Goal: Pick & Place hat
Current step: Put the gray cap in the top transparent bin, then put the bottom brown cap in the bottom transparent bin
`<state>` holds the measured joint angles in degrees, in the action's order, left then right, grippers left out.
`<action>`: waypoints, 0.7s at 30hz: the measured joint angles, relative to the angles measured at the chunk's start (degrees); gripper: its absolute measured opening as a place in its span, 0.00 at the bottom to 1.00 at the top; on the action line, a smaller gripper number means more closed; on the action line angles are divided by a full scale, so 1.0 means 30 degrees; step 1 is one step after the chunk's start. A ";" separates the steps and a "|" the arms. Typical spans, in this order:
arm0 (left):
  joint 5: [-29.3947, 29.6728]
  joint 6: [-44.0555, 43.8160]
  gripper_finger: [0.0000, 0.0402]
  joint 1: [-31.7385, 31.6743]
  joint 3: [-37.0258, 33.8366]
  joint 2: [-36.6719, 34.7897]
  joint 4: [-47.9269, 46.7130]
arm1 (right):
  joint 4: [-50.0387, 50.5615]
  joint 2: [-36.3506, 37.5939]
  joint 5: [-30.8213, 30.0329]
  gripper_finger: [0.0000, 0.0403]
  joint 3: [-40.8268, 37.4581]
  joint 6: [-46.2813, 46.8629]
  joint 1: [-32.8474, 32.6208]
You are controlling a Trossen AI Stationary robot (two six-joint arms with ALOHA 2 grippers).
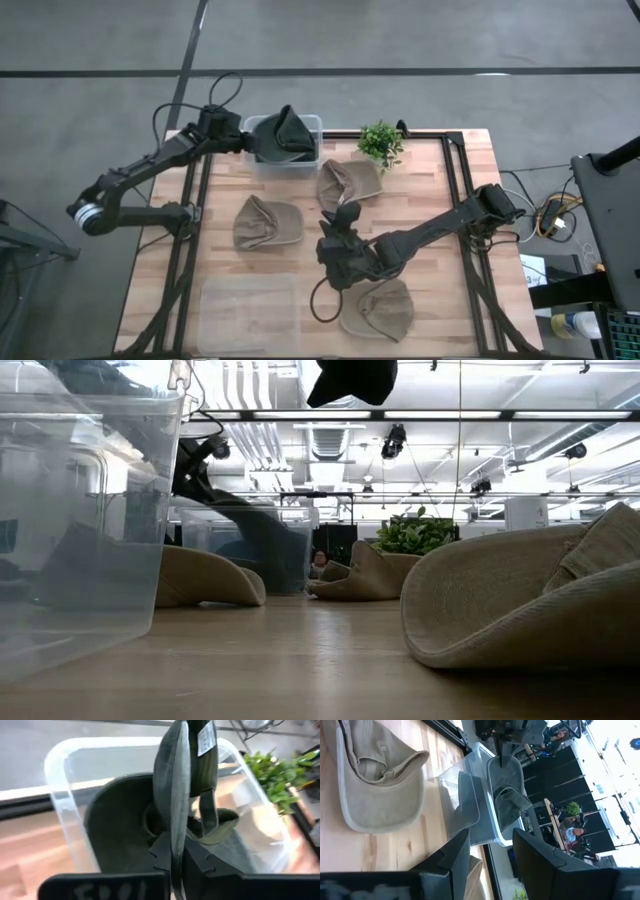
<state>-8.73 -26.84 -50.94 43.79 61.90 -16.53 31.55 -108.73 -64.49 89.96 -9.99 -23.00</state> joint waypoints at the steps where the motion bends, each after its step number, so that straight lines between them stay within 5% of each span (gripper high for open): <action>1: 0.0113 0.0282 0.07 0.0000 0.0000 0.0054 0.0007 | 0.0000 0.0000 0.0007 0.36 -0.0066 0.0053 0.0000; 13: 0.0077 0.0674 0.40 0.0000 0.0182 -0.0131 -0.1210 | 0.0000 -0.0007 0.0007 0.38 -0.0508 0.0595 0.0000; 21: 0.0102 0.0628 0.44 0.0001 0.0501 -0.1966 -0.1094 | 0.0004 -0.0007 0.0000 0.37 -0.0608 0.0848 0.0000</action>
<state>-8.43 -24.95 -50.94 45.29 56.01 -19.82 31.56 -108.75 -64.49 88.14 -7.44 -23.00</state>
